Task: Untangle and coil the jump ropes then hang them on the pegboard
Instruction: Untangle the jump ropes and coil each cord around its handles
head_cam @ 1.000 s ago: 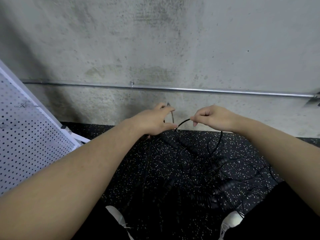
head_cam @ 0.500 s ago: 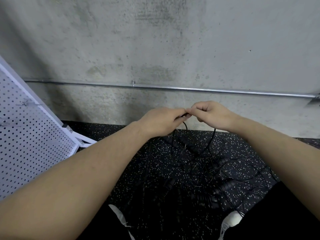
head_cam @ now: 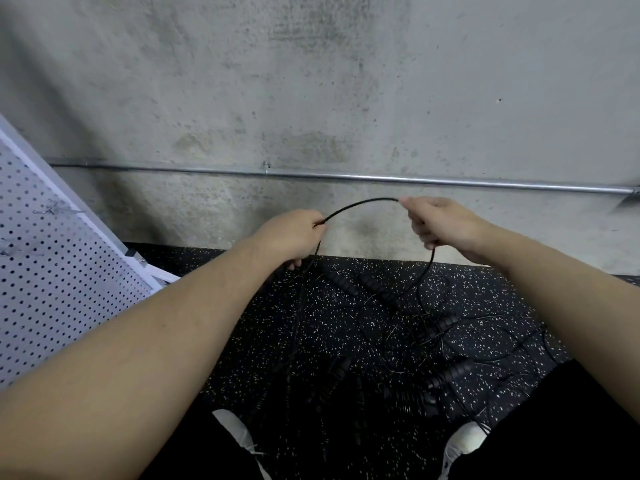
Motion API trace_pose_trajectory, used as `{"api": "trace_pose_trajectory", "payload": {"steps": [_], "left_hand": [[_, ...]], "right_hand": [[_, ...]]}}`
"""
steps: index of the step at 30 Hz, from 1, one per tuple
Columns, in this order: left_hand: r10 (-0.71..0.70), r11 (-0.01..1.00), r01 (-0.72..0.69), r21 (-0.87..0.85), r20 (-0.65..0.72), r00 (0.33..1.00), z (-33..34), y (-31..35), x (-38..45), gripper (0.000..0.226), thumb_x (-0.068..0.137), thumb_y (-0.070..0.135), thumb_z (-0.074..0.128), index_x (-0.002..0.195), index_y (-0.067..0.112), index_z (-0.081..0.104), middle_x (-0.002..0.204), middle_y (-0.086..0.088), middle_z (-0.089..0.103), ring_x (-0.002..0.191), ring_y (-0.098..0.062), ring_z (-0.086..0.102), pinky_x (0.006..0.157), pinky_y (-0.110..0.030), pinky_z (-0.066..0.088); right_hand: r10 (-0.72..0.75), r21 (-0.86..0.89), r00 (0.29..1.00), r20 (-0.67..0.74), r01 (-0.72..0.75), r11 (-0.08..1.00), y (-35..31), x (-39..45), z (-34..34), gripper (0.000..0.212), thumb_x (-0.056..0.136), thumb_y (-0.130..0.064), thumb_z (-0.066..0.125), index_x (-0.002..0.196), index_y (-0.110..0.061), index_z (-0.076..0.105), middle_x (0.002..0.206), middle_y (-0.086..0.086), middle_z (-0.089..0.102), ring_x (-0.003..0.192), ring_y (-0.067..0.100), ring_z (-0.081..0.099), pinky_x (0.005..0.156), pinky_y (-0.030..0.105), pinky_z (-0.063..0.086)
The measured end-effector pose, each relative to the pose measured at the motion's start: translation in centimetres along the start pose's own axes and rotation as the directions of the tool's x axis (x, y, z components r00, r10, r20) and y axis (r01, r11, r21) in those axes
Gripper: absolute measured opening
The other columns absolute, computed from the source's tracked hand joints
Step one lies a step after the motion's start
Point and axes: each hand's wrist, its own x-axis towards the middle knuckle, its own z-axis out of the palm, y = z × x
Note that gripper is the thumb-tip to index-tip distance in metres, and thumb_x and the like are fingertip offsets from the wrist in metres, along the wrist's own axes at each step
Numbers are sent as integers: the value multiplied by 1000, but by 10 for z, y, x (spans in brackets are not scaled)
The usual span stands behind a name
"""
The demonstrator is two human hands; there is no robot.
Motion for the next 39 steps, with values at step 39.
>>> {"api": "trace_pose_trajectory", "payload": {"steps": [39], "left_hand": [[214, 972, -183, 151, -223, 951, 4, 2, 13, 42, 101, 61, 46, 136, 43, 58, 140, 10, 51, 91, -6, 54, 76, -28, 46]], "right_hand": [[-127, -133, 987, -98, 113, 985, -19, -4, 16, 32, 96, -47, 61, 78, -23, 73, 63, 4, 41, 53, 17, 33, 52, 25, 28]]}}
